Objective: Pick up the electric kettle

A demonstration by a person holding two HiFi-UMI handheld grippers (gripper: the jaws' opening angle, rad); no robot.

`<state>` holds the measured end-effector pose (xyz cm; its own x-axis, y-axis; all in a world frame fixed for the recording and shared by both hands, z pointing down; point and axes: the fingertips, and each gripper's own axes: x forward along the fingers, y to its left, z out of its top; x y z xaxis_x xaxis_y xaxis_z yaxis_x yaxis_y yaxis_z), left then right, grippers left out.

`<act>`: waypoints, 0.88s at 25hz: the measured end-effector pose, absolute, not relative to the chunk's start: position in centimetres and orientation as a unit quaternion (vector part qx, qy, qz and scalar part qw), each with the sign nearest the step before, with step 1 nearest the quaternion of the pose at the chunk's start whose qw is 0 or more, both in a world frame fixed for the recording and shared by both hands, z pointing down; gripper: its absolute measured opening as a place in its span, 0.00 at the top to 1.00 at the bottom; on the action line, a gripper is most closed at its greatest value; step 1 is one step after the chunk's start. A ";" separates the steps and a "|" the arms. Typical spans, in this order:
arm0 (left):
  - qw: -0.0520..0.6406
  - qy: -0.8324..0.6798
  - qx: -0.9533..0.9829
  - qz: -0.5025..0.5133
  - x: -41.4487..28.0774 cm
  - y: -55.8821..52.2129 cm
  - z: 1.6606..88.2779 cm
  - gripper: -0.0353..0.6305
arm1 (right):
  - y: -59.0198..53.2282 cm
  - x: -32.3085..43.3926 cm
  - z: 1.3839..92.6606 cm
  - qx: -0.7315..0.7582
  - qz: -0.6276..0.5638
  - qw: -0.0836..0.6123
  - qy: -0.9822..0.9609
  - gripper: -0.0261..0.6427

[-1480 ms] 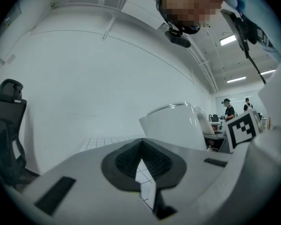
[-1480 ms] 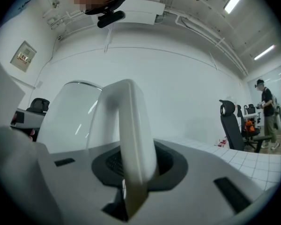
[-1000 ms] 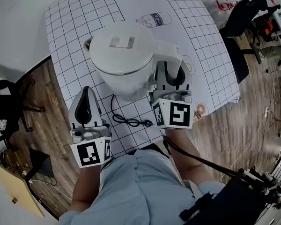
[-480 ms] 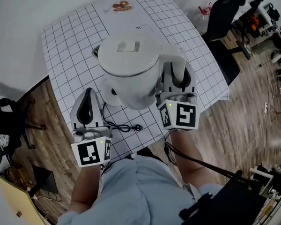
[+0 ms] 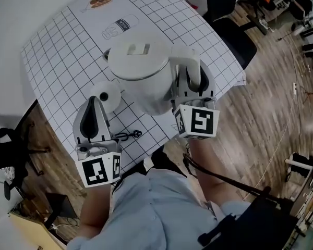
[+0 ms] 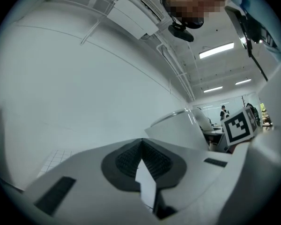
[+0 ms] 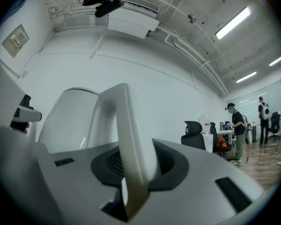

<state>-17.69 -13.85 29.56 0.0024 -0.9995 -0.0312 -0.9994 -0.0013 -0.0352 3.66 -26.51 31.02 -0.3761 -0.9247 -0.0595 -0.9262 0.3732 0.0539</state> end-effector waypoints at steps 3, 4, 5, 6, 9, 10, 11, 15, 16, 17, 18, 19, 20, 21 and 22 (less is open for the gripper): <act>0.018 0.697 -0.717 -0.009 -16.3 -14.4 30.1 0.95 | -26.8 5.6 33.1 -0.574 0.030 -0.005 0.818 0.84; 0.017 0.695 -0.719 -0.012 -15.9 -14.6 30.2 0.95 | -27.0 6.2 33.7 -0.577 0.029 -0.009 0.816 0.84; 0.017 0.694 -0.720 -0.014 -15.6 -14.9 30.4 0.95 | -27.3 6.6 34.3 -0.580 0.029 -0.013 0.814 0.84; 0.016 0.693 -0.721 -0.016 -15.3 -15.2 30.6 0.95 | -27.6 6.9 34.8 -0.581 0.030 -0.016 0.813 0.84; 0.011 0.692 -0.722 -0.023 -14.8 -16.0 31.3 0.95 | -28.7 7.4 36.3 -0.582 0.026 -0.023 0.812 0.84; 0.008 0.692 -0.721 -0.026 -14.7 -16.2 31.5 0.95 | -29.0 7.4 36.7 -0.583 0.022 -0.023 0.812 0.84; 0.004 0.692 -0.721 -0.029 -14.6 -16.4 31.8 0.95 | -29.3 7.5 37.1 -0.583 0.018 -0.024 0.812 0.84; -0.006 0.687 -0.725 -0.042 -13.9 -17.3 32.9 0.95 | -30.2 7.7 38.4 -0.580 0.012 -0.019 0.815 0.84; -0.008 0.686 -0.727 -0.043 -13.7 -17.6 33.1 0.95 | -30.5 7.7 38.8 -0.578 0.011 -0.018 0.816 0.84; -0.011 0.684 -0.728 -0.046 -13.5 -17.8 33.4 0.95 | -30.7 7.7 39.2 -0.577 0.008 -0.016 0.817 0.84; -0.014 0.683 -0.729 -0.049 -13.3 -17.9 33.6 0.95 | -30.7 7.7 39.7 -0.576 0.004 -0.015 0.817 0.84; -0.017 0.682 -0.729 -0.053 -13.1 -17.9 33.8 0.95 | -30.6 7.8 40.1 -0.575 -0.001 -0.012 0.818 0.84; -0.019 0.681 -0.730 -0.057 -12.9 -17.9 34.1 0.95 | -30.5 7.9 40.4 -0.574 -0.005 -0.008 0.819 0.84; -0.021 0.679 -0.731 -0.061 -12.8 -17.9 34.3 0.95 | -30.4 7.9 40.6 -0.572 -0.008 -0.002 0.820 0.84; -0.022 0.678 -0.732 -0.063 -12.7 -18.0 34.5 0.95 | -30.4 8.0 40.7 -0.570 -0.009 0.003 0.821 0.84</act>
<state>-12.73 -17.95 34.49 0.0722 -0.9899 0.1220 -0.9955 -0.0790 -0.0522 8.02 -30.39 40.66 -0.3496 -0.9369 0.0058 -0.9368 0.3494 -0.0185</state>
